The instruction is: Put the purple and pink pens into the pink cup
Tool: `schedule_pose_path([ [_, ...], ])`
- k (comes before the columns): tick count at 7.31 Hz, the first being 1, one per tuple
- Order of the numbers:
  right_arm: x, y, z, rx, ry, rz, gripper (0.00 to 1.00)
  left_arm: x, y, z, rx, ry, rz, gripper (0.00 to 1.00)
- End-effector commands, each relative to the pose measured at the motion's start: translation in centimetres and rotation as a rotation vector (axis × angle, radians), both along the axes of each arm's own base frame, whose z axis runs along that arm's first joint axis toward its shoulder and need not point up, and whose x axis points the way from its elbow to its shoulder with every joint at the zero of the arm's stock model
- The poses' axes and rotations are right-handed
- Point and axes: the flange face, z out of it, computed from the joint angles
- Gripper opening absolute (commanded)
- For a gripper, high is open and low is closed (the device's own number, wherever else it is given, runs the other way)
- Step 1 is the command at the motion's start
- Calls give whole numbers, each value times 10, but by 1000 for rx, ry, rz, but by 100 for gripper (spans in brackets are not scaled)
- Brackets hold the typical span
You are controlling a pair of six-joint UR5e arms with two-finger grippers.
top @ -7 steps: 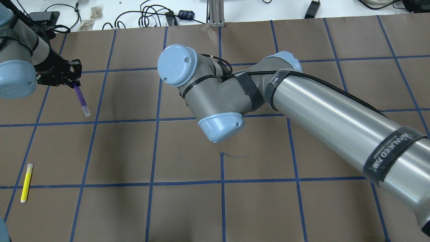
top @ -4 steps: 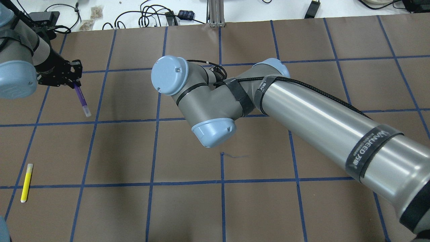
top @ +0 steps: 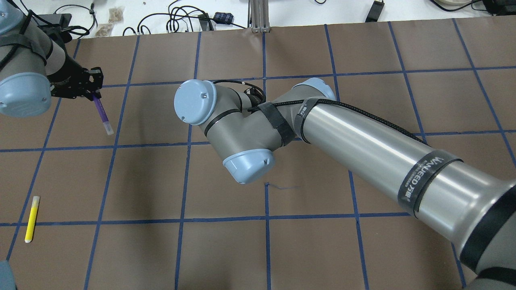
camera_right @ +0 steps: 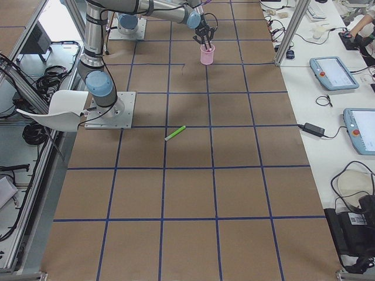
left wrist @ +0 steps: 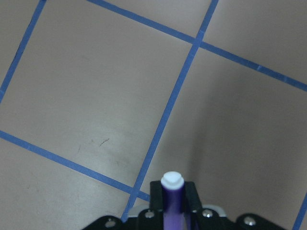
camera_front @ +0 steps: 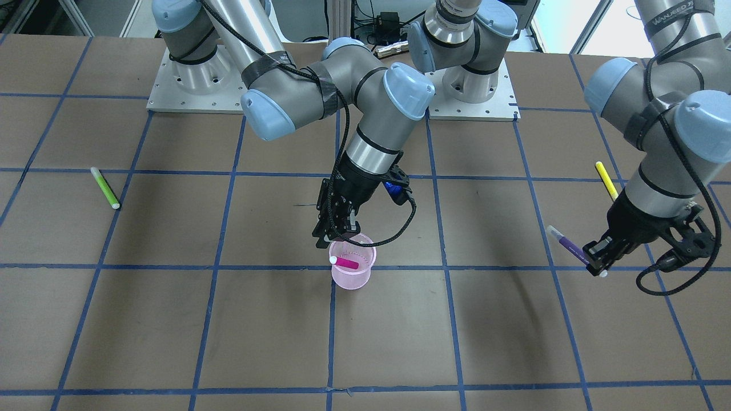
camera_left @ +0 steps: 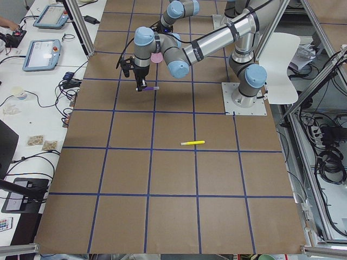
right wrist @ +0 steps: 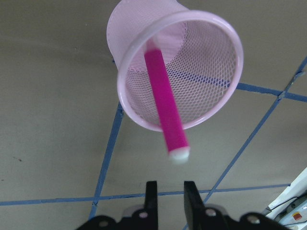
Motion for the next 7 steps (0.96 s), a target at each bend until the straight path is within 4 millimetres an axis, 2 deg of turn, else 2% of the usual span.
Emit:
schedule_pose_path([
  [1, -1, -2, 7, -16, -18, 0, 95, -26, -2, 11, -43, -5, -8, 0],
  [2, -10, -9, 19, -30, -30, -14, 91, -47, -1, 19, -66, -1, -2, 0],
  [3, -21, -12, 42, -53, -72, -36, 91, -69, -1, 26, -94, 1, -12, 0],
  [4, -53, -26, 71, -80, -122, -89, 93, -91, -4, 23, -113, 19, 20, 0],
  [5, -98, -41, 101, -74, -231, -158, 93, -121, -7, 24, -160, 32, 25, 0],
  [6, -140, -50, 124, -54, -327, -219, 96, -147, -8, 26, -203, 43, 20, 0],
  [7, -177, -51, 138, 9, -381, -283, 96, -174, -3, 29, -217, 67, 35, 0],
])
